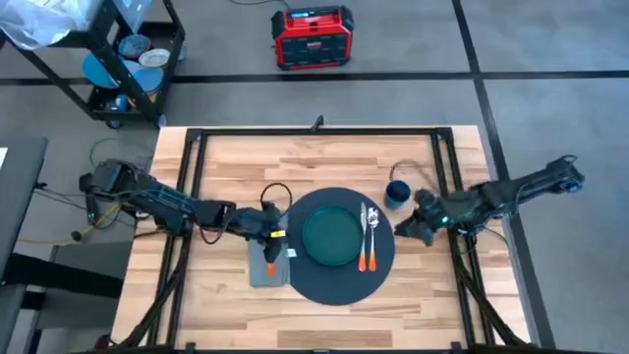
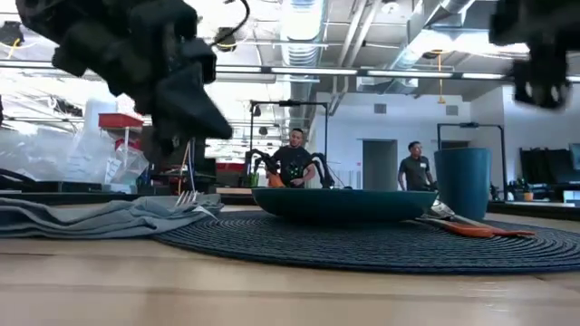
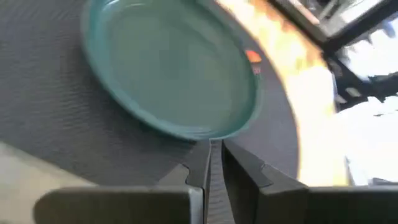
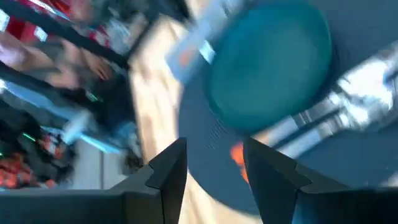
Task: Set table place
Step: Return to Home Position
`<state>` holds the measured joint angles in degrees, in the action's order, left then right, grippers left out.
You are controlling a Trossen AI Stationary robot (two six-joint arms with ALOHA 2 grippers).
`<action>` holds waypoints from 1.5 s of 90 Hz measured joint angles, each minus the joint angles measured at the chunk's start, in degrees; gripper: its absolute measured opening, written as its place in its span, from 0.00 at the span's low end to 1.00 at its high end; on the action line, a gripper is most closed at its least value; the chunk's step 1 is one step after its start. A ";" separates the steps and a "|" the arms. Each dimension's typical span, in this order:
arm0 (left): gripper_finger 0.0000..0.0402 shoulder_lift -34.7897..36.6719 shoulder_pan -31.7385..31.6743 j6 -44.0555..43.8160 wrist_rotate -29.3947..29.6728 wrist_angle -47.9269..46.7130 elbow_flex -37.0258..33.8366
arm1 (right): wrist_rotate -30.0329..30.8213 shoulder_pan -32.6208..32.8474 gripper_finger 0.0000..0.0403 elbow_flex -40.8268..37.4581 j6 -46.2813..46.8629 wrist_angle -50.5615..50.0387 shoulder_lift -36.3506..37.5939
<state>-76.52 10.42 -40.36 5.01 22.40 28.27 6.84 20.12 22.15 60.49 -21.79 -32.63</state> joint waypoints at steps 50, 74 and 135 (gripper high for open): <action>0.06 20.65 7.25 0.02 0.17 8.46 -14.14 | 4.28 14.99 0.36 -15.83 4.57 22.40 0.03; 0.06 36.09 15.79 0.04 0.02 -5.94 -17.03 | 5.93 24.91 0.36 -17.18 4.09 22.48 0.11; 0.06 57.63 22.75 0.05 0.06 -7.58 -23.17 | 18.31 42.68 0.36 -21.71 16.68 26.11 -0.34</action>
<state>-18.90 33.18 -40.31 5.07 14.82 5.10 25.15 62.80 0.45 77.18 4.32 -32.97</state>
